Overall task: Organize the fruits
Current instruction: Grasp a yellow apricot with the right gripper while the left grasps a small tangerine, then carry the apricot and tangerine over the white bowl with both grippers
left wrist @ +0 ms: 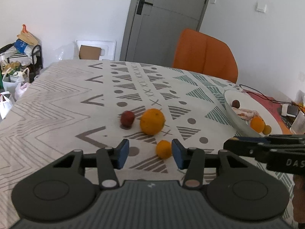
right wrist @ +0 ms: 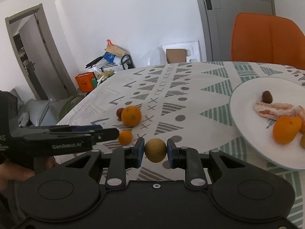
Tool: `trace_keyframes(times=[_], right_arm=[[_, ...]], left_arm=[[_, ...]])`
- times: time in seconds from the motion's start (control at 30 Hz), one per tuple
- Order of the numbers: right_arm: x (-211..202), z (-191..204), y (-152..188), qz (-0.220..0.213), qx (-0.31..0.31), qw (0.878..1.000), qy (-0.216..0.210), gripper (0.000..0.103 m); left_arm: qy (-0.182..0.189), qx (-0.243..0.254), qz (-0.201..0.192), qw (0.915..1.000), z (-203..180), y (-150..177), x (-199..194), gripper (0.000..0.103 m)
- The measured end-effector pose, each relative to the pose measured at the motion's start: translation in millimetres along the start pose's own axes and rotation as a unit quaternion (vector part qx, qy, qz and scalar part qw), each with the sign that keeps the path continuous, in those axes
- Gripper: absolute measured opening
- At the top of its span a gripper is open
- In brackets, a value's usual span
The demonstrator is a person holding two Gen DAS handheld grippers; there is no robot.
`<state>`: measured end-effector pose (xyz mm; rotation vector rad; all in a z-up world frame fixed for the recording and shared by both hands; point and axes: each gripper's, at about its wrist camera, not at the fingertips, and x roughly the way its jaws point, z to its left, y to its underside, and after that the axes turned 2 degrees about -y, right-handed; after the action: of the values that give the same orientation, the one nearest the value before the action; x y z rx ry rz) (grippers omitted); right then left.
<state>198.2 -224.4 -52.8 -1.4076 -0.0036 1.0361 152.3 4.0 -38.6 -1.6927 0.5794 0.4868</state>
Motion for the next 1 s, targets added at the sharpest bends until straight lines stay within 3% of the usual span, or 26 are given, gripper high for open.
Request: trace_keyframes(times=[0.07,0.17,0.37,1.0], right_arm=[[-3.5,-4.5,-1.8,-0.006,0.004,1.000,0.002,0.024],[-9.5,-13.0,-3.1,-0.015,0.012,1.000,0.008,0.024],[-18.6,-31.7,-3.7,-0.029,0.027,0.999,0.020,0.024],[-51.6,-85.7,-6.6,-0.074,0.058,0.994,0.051,0.024]], left_arm=[[-0.001,0.010,0.009,0.9999,-8.0,-0.3,8.2,0.043],[0.001,0.023,0.026,0.9994,-18.0,2.6,20.0,0.020],[-0.001,0.015,0.017,0.9997,-20.4,-1.3,19.9,0.020],[0.019,0.055,-0.011,0.9982,-69.3,-22.3,19.6,0.020]])
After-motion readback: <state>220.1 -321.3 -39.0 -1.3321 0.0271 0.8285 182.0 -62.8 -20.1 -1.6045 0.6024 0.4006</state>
